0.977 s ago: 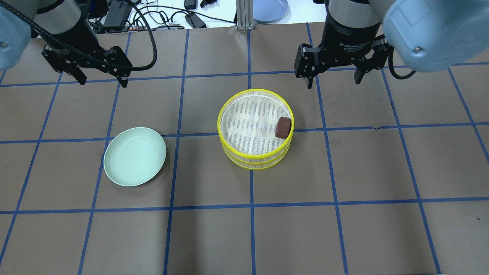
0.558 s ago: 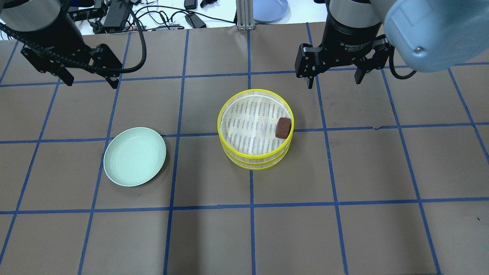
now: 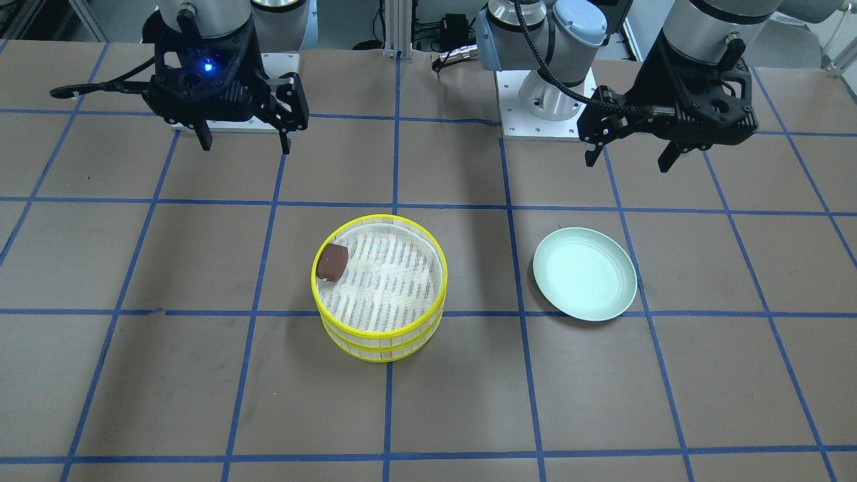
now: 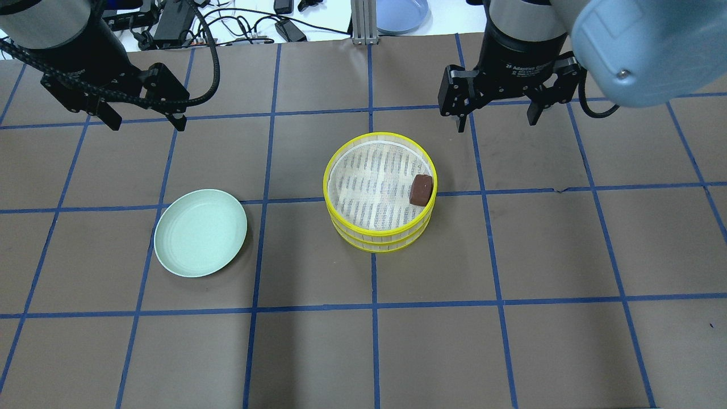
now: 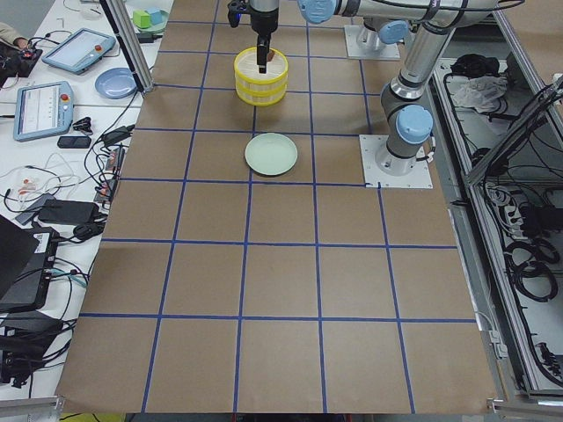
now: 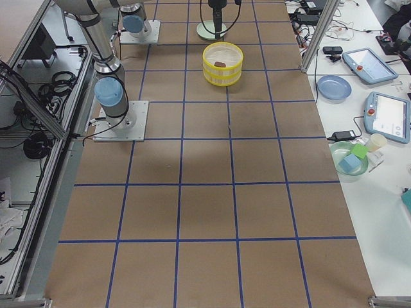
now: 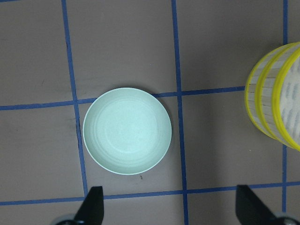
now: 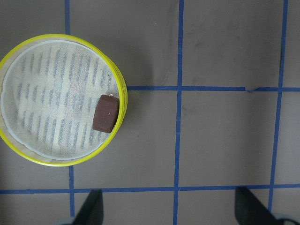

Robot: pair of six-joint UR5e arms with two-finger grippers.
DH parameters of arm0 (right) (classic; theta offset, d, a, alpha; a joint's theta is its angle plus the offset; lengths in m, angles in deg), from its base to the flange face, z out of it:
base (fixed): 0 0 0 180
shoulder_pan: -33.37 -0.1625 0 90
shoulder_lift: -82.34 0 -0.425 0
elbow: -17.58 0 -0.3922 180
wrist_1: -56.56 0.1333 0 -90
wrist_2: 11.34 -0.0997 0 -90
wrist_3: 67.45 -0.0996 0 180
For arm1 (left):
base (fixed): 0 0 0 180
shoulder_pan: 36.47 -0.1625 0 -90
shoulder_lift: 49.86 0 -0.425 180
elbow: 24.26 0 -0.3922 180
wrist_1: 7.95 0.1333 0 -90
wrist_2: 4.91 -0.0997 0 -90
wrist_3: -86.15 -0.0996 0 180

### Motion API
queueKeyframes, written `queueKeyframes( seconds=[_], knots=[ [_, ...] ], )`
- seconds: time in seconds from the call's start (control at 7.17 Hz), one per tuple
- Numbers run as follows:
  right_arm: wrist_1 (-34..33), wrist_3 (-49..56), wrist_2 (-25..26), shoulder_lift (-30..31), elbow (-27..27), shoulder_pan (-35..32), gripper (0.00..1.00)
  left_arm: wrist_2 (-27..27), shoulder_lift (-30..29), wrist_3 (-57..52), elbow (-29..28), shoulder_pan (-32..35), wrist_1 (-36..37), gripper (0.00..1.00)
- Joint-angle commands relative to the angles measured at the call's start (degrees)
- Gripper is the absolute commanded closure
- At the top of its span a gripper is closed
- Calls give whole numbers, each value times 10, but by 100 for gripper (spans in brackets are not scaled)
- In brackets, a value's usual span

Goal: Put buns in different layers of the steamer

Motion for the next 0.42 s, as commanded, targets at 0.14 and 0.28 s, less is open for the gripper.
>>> queueKeyframes(
  seconds=[0.14, 0.28],
  knots=[
    [-1, 0, 0, 0, -2, 0, 0, -3, -3, -2, 3, -3, 4, 0],
    [-1, 0, 0, 0, -2, 1, 0, -5, -1, -6, 4, -3, 15, 0]
  ],
)
